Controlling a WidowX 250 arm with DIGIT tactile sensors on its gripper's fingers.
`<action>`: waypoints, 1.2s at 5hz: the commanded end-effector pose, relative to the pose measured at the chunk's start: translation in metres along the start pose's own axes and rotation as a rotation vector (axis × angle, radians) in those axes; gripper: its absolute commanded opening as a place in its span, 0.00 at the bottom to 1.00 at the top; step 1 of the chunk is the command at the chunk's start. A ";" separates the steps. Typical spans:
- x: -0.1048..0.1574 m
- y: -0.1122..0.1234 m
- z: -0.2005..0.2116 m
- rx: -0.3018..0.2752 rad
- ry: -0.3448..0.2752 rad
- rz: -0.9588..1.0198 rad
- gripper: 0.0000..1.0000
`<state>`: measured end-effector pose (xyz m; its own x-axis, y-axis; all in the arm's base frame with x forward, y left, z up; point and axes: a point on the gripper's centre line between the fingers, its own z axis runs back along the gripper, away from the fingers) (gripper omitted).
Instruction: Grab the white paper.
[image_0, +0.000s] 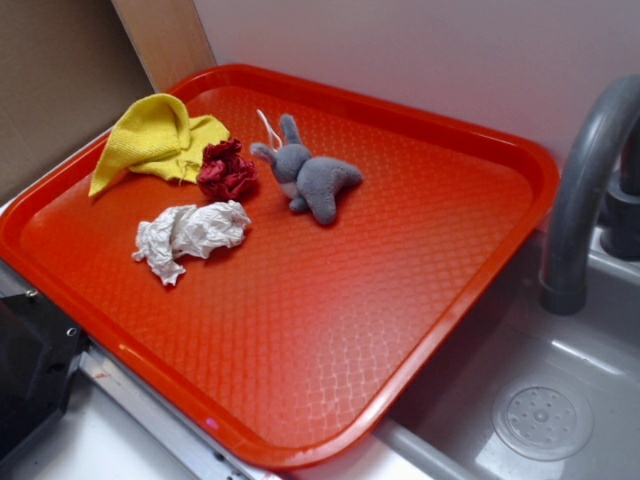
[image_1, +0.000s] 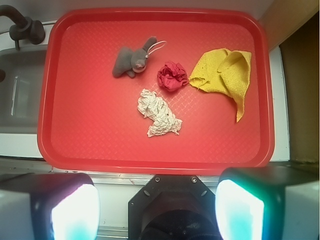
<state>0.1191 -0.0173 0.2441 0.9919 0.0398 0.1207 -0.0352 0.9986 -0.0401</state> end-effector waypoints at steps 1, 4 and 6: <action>0.000 0.000 0.000 0.000 0.000 0.000 1.00; 0.044 0.011 -0.054 0.003 -0.095 0.240 1.00; 0.058 0.014 -0.119 -0.008 -0.001 0.189 1.00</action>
<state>0.1882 -0.0114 0.1250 0.9751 0.2072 0.0787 -0.2027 0.9773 -0.0609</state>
